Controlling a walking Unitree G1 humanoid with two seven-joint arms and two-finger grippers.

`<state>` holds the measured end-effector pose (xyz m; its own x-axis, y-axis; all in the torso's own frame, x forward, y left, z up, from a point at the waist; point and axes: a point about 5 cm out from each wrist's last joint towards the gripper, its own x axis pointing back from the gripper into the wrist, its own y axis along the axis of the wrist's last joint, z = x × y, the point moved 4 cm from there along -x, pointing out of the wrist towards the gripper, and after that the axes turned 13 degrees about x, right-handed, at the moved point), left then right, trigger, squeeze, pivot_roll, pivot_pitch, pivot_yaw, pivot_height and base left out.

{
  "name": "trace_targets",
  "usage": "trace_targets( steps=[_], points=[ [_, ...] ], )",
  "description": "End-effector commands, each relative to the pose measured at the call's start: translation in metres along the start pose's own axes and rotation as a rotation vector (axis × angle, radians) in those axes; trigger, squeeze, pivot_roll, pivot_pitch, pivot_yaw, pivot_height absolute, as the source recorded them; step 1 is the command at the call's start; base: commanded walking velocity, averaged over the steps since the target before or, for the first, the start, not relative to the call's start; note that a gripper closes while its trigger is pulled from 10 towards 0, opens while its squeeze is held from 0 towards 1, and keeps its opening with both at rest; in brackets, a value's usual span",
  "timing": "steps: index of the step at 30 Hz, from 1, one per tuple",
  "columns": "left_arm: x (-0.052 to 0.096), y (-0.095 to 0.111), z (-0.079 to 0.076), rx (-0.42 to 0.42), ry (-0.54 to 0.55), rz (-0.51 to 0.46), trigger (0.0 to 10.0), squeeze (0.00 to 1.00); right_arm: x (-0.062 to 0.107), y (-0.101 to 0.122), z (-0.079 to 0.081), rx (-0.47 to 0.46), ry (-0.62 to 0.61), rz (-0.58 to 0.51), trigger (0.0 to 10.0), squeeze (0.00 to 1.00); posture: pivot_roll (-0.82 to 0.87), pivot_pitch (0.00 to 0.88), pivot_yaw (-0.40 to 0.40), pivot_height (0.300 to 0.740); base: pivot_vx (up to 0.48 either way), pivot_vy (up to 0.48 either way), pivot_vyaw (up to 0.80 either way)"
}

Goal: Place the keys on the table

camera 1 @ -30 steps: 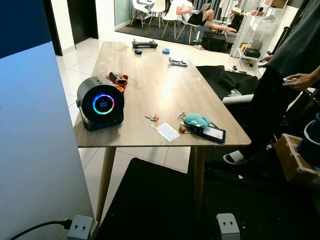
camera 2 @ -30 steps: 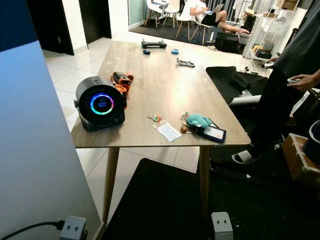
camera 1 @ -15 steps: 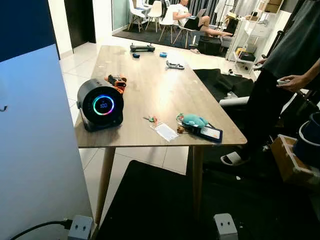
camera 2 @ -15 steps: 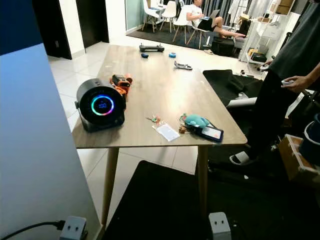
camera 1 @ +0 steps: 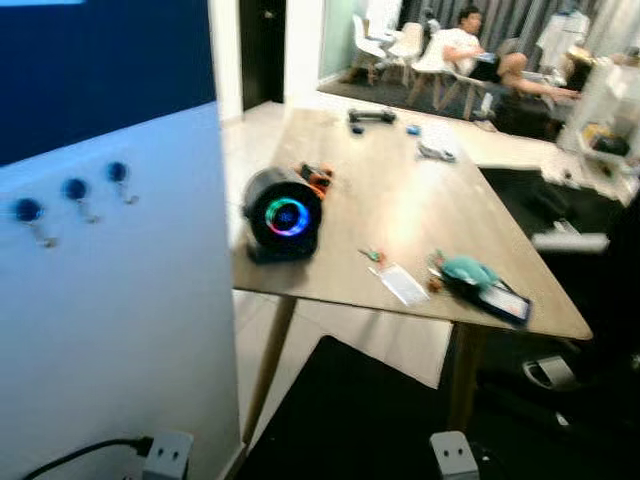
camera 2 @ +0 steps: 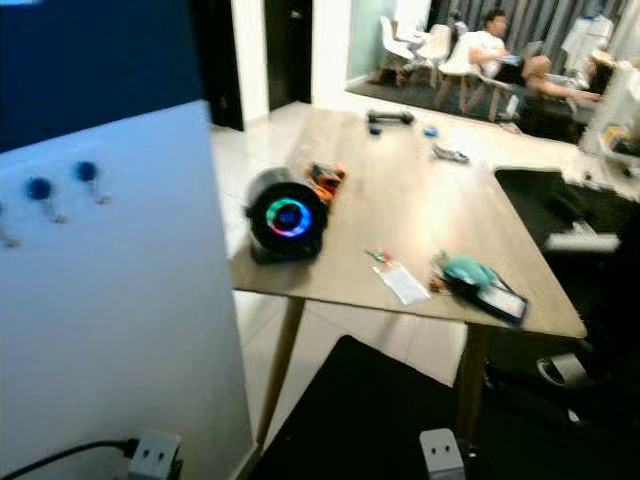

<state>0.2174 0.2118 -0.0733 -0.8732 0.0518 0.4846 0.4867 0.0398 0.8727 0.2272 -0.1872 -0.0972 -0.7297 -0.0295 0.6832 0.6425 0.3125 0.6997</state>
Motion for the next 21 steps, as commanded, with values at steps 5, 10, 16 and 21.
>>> trace_targets(
  steps=[5,10,16,21],
  points=[
    [0.0026,-0.0031,0.0036,0.004,0.014,0.007,10.0,0.0,0.003,-0.0093,-0.005,0.015,-0.006,0.028,10.0,0.0,0.12,0.011,-0.076,0.74,0.0,0.0,0.8],
    [0.0027,-0.0031,0.0038,0.004,0.012,0.008,10.0,0.0,0.0034,-0.0106,-0.0043,0.016,-0.003,0.033,10.0,0.0,0.12,0.008,-0.076,0.74,0.0,0.0,0.8],
    [0.0033,-0.0034,0.0036,0.005,0.01,0.006,10.0,0.0,0.004,-0.0123,-0.004,0.019,0.0,0.037,10.0,0.0,0.12,0.009,-0.077,0.74,0.0,0.0,0.8],
    [0.004,-0.0039,0.0036,0.009,0.01,0.004,10.0,0.0,0.0043,-0.0132,-0.0035,0.02,0.002,0.039,10.0,0.0,0.12,0.011,-0.077,0.74,0.0,0.0,0.8]
  ],
)
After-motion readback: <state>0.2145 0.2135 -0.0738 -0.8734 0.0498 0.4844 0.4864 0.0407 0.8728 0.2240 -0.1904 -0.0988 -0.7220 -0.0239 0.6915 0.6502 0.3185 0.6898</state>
